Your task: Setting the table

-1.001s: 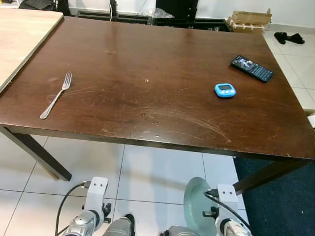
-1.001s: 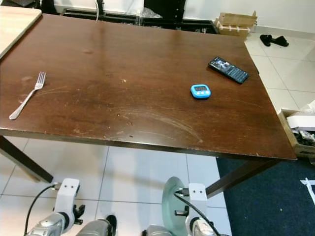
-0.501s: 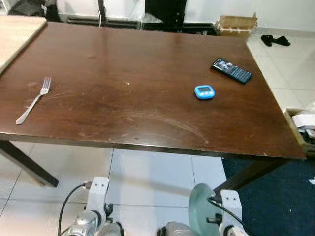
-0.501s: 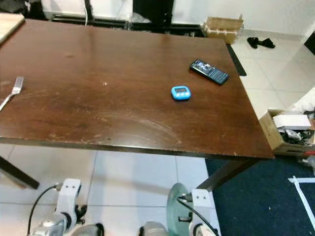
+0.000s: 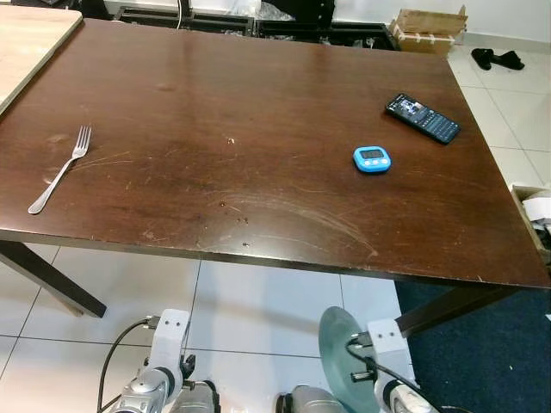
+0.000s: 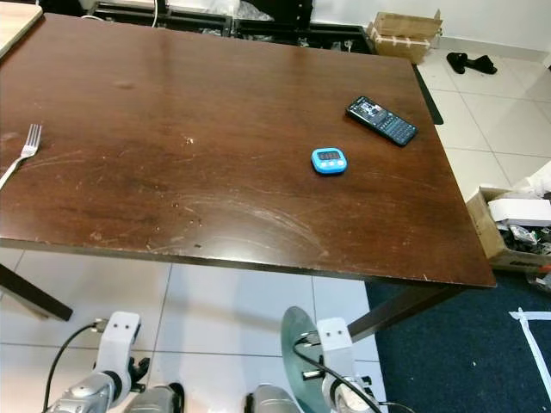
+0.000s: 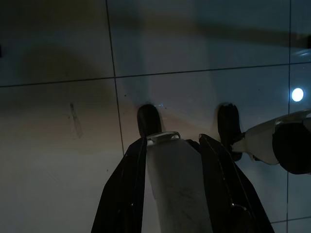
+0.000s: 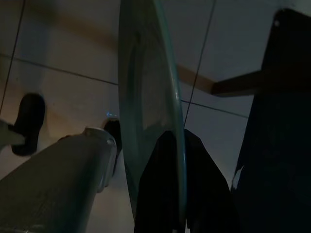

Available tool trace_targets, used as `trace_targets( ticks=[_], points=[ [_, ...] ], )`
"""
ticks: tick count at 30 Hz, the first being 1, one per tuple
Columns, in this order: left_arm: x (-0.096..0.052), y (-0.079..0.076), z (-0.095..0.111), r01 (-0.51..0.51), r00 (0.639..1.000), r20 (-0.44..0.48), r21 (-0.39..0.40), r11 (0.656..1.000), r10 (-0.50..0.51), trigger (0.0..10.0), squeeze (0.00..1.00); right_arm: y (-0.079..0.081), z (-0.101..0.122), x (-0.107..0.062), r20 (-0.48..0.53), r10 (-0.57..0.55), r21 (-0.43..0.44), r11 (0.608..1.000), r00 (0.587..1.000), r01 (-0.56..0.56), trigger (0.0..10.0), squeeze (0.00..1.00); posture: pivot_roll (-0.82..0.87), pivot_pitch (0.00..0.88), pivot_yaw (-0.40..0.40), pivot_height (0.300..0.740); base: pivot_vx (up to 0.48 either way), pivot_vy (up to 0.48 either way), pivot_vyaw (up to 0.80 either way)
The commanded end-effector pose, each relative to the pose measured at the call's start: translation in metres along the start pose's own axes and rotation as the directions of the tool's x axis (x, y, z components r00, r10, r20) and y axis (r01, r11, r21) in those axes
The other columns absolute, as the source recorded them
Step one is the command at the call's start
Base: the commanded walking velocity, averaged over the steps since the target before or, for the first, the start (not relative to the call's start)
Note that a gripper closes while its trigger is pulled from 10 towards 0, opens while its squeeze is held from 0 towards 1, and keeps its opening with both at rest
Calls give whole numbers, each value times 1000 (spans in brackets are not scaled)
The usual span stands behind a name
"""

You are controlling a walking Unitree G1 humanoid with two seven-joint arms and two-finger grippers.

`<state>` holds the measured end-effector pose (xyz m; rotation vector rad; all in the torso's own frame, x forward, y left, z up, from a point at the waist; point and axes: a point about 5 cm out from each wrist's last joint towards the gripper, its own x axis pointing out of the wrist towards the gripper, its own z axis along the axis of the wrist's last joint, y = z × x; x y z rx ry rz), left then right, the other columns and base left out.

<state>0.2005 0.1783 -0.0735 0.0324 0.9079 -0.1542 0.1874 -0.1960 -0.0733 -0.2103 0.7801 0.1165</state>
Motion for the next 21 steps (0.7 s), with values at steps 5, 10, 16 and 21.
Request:
trace_targets(
  ticks=[5, 10, 16, 21],
  points=[
    [-1, -2, -7, 7, 1000, -14, 5, 1000, -7, 10000, 0, 1, -6, -2, -14, 1, -17, 1000, 1000, -1, 10000, 0, 37, 69, -1, 740, 0, 0, 0],
    [-1, -2, -5, -4, 1000, -2, 11, 1000, 5, 10000, 0, -1, -8, -2, -37, -34, 76, 996, 999, 36, 10000, 0, 37, 62, -3, 740, 0, 0, 0],
    [0, -2, -3, -15, 1000, 7, 0, 1000, 15, 10000, 0, -3, -17, -3, -100, -63, 167, 983, 993, 79, 10000, 0, 37, 58, 1, 740, 0, 0, 0],
    [0, -2, 0, -32, 999, 16, -5, 999, 32, 10000, 0, -8, -26, -6, -162, -98, 292, 946, 982, 143, 10000, 0, 38, 58, 1, 740, 0, 0, 0]
  ],
)
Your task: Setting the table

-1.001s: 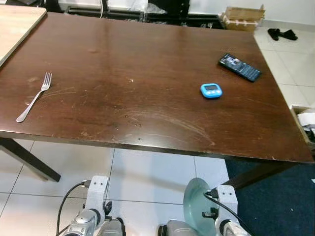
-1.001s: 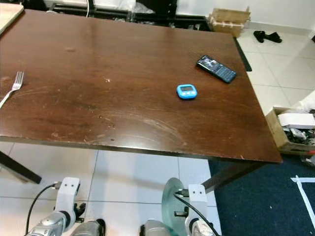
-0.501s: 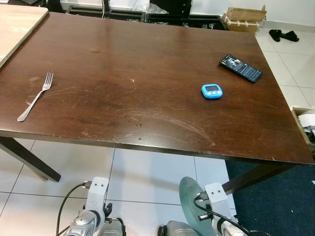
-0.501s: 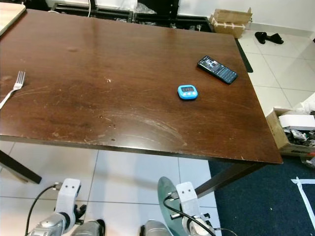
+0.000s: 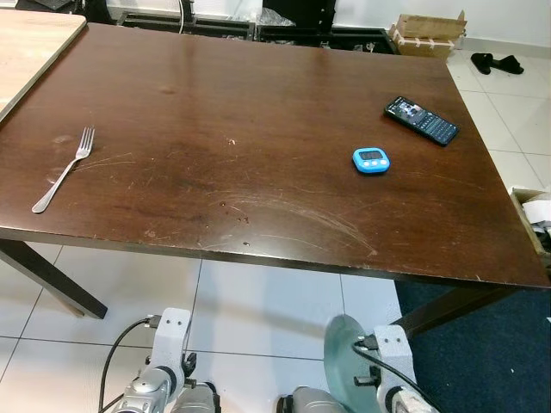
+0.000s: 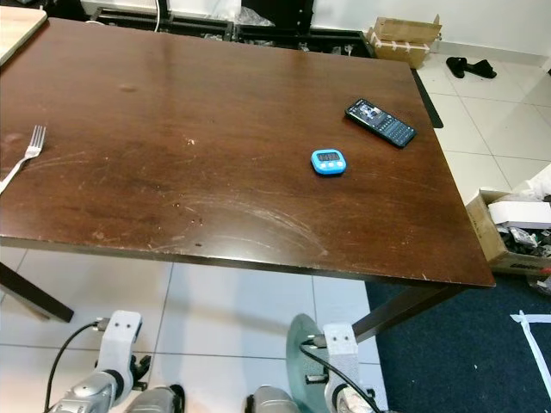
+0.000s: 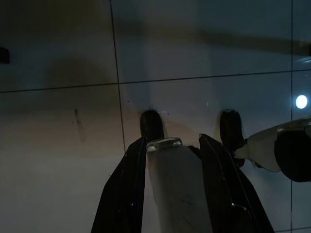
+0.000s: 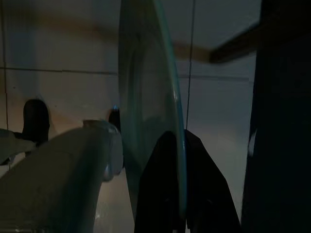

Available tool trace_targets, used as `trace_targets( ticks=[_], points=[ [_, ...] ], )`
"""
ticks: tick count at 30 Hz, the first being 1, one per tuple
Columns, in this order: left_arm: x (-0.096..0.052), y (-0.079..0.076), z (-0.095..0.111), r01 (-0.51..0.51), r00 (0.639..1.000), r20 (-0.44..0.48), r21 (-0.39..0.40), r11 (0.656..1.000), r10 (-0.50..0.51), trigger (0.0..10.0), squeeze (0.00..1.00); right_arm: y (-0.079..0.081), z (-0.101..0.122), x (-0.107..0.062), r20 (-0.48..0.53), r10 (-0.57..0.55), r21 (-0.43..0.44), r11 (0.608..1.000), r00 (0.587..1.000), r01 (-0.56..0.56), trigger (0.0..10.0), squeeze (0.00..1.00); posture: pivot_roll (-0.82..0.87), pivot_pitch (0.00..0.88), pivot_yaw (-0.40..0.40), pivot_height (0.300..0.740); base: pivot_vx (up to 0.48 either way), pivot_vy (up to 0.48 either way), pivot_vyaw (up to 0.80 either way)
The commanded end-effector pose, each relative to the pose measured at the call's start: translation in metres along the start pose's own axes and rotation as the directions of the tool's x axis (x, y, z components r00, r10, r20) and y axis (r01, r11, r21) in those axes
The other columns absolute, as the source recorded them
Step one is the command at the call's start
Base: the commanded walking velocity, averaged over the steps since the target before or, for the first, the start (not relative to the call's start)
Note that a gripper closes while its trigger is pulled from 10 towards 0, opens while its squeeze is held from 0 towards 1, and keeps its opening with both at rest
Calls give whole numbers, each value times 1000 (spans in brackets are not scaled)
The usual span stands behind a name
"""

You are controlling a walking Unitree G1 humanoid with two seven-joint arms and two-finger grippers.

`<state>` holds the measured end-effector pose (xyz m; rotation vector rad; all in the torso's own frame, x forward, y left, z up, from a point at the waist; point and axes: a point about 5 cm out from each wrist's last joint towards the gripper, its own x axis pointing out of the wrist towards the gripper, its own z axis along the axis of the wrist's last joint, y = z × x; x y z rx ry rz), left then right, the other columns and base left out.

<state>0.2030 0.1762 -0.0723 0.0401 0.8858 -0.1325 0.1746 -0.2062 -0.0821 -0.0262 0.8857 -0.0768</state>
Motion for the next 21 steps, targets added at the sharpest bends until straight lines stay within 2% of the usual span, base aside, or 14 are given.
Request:
trace_targets(
  ticks=[1, 2, 5, 10, 15, 17, 21],
  points=[
    [0, 1, -2, -16, 1000, -4, -8, 1000, 16, 10000, 0, -6, -10, -2, -46, -47, 120, 991, 998, 52, 10000, 0, 41, 56, 3, 740, 0, 0, 0],
    [0, 1, -2, -16, 1000, -4, -8, 1000, 16, 10000, 0, -6, -10, -2, -46, -47, 120, 991, 998, 52, 10000, 0, 41, 56, 3, 740, 0, 0, 0],
    [0, 1, -2, -23, 1000, -9, -14, 1000, 23, 10000, 0, -8, -13, -2, -73, -63, 193, 978, 995, 76, 10000, 0, 39, 56, 3, 740, 0, 0, 0],
    [0, 3, -3, -34, 999, -22, -26, 999, 34, 10000, 0, -9, -12, -2, -72, -69, 192, 978, 995, 81, 10000, 0, 38, 58, 2, 740, 0, 0, 0],
    [-1, 4, -3, -46, 999, 0, -58, 997, 46, 10000, 0, -13, -5, -2, -15, -100, 225, 969, 995, 101, 10000, 0, 37, 63, -6, 740, 0, 0, 0],
    [-1, 5, -4, -54, 999, 3, -71, 996, 54, 10000, 0, -16, 0, -2, 5, -122, 288, 951, 992, 116, 10000, 0, 34, 71, -9, 740, 0, 0, 0],
    [-1, 4, -4, -53, 999, 5, -69, 996, 53, 10000, 0, -18, 2, -1, 11, -130, 329, 937, 991, 119, 10000, 0, 34, 71, -9, 740, 0, 0, 0]
  ],
)
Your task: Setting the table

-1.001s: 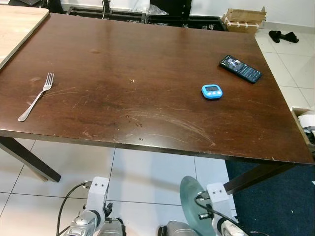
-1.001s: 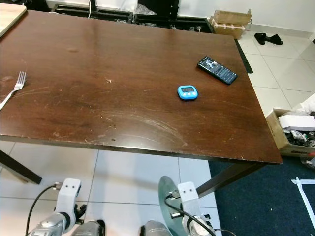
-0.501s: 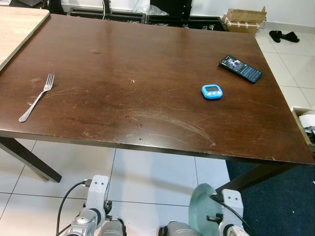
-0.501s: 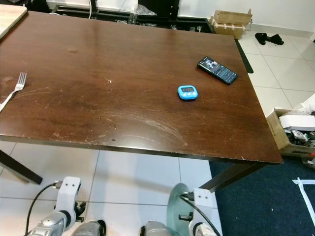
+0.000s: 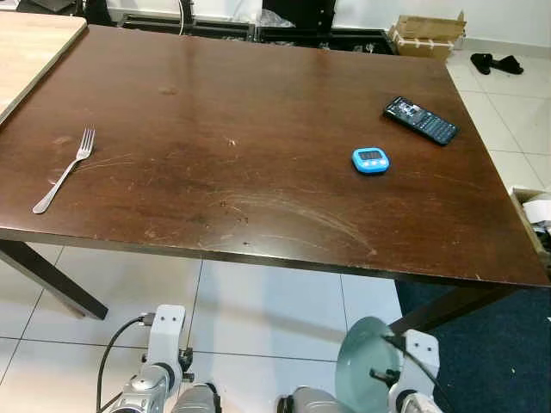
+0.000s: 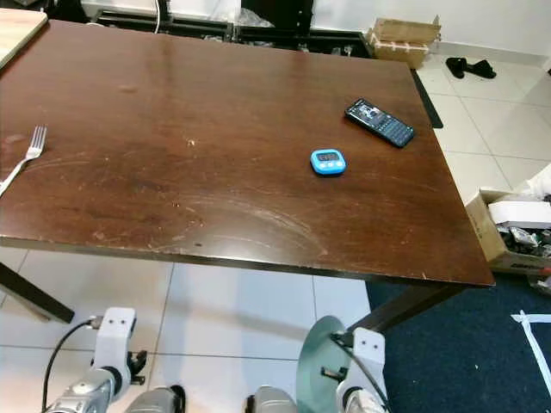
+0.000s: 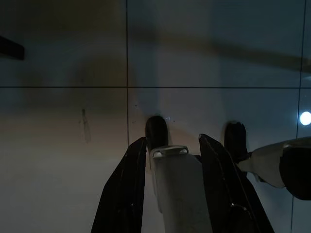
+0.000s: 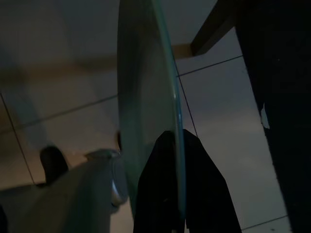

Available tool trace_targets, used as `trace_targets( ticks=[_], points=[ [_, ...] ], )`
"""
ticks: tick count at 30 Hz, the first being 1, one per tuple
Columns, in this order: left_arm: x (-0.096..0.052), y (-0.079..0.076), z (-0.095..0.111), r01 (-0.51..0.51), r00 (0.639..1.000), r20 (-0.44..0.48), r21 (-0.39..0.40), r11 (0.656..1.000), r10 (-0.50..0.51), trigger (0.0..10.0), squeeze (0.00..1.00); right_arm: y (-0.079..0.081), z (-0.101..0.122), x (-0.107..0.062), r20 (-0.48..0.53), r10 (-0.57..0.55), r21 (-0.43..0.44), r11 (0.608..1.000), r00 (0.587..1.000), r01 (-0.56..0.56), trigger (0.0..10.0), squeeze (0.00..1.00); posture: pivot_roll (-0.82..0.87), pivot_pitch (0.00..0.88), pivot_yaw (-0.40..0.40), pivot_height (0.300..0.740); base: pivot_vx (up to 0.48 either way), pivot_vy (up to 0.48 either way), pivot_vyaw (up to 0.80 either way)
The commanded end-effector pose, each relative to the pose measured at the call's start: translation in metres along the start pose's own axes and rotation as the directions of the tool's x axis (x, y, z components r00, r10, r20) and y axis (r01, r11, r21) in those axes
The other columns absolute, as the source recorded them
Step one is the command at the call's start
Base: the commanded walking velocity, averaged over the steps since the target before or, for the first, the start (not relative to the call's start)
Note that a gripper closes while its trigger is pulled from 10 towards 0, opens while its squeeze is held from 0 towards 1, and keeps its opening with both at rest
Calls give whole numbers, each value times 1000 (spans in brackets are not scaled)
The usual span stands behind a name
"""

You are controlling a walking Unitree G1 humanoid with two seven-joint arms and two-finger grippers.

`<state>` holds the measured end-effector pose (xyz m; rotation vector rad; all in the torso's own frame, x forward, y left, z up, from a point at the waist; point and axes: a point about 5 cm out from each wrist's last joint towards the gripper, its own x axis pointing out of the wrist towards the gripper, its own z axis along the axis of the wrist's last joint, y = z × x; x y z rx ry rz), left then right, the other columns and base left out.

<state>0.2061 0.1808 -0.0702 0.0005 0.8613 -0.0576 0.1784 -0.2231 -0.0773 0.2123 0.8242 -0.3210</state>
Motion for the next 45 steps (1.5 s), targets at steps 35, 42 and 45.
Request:
trace_targets(
  ticks=[35, 42, 45],
  points=[
    [0, -3, 0, 23, 999, 23, 32, 999, -24, 10000, 0, 0, 2, -1, 40, -15, 64, 998, 999, 12, 10000, 0, 33, 79, 1, 740, 0, 0, 0],
    [0, -4, 1, 30, 999, 24, 29, 999, -30, 10000, 0, 0, 3, 0, 40, -13, 61, 998, 999, 11, 10000, 0, 32, 80, 1, 740, 0, 0, 0],
    [0, -4, 1, 31, 999, 22, 29, 999, -32, 10000, 0, 0, 3, 0, 40, -13, 61, 998, 999, 11, 10000, 0, 32, 80, 1, 740, 0, 0, 0]
  ],
)
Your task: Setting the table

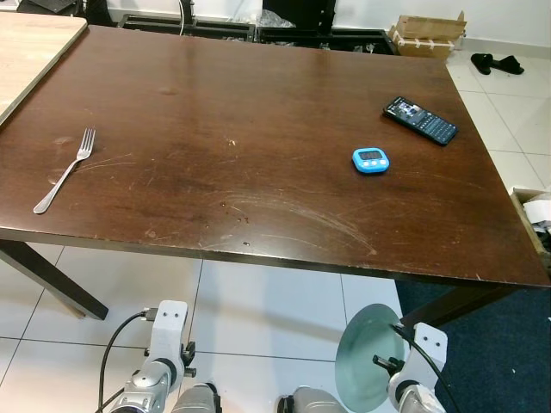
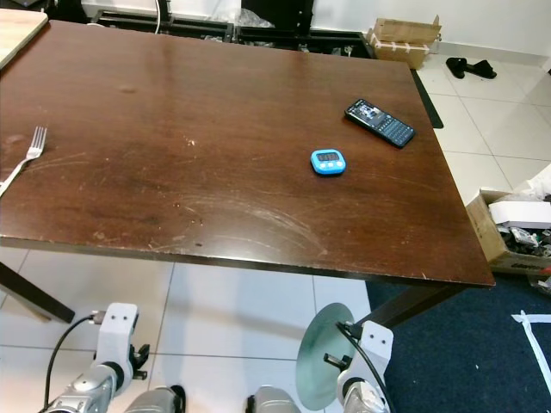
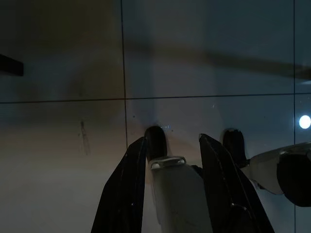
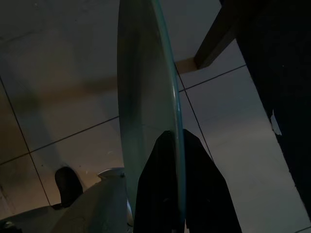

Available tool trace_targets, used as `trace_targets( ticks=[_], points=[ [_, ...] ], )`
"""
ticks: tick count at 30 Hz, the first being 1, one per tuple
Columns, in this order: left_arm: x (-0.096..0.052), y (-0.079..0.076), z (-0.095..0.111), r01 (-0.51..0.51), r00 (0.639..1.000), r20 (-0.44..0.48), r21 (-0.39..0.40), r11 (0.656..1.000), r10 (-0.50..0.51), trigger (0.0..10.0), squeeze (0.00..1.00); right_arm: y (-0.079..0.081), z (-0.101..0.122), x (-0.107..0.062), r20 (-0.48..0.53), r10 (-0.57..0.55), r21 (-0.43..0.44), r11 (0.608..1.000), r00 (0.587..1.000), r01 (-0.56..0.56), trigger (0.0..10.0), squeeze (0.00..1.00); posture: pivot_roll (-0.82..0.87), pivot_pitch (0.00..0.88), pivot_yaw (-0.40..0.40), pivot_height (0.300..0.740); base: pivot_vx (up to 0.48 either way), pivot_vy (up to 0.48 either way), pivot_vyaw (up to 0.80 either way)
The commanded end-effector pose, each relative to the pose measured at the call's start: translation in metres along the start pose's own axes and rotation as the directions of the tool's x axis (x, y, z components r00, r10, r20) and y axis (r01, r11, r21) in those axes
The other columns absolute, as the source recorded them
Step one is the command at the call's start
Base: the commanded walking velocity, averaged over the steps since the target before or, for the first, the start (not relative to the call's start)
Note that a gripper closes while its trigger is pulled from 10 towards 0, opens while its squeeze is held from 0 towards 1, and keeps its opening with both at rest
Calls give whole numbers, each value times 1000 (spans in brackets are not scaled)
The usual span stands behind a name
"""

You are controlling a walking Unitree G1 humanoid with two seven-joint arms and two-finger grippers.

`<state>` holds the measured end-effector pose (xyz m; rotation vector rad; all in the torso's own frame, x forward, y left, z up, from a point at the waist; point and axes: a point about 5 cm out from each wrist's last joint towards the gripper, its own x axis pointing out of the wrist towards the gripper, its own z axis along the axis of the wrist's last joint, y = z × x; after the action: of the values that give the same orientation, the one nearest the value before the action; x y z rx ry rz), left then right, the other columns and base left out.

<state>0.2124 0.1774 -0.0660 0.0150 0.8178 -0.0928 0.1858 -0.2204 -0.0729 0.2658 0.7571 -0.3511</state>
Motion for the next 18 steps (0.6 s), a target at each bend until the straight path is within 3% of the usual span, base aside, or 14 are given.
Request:
trace_targets(
  ticks=[1, 5, 10, 18],
  points=[
    [-1, -1, -7, 7, 1000, -20, 0, 1000, -7, 10000, 0, -5, -4, -1, -16, -15, -7, 1000, 1000, 15, 10000, 0, 32, 80, 1, 740, 0, 0, 0],
    [-2, -1, -7, 8, 1000, -21, -1, 1000, -8, 10000, 0, -6, -4, -2, -17, -15, -7, 1000, 1000, 15, 10000, 0, 31, 82, 1, 740, 0, 0, 0],
    [-2, -2, -8, 10, 1000, -22, -2, 1000, -10, 10000, 0, -7, -5, -2, -19, -15, -10, 1000, 1000, 15, 10000, 0, 30, 84, 0, 740, -247, 0, 0],
    [-1, -2, -8, 2, 1000, -29, -5, 1000, -2, 10000, 0, -7, -5, -2, -20, -15, -13, 1000, 1000, 14, 10000, 0, 30, 85, -3, 740, 0, 0, 0]
  ],
)
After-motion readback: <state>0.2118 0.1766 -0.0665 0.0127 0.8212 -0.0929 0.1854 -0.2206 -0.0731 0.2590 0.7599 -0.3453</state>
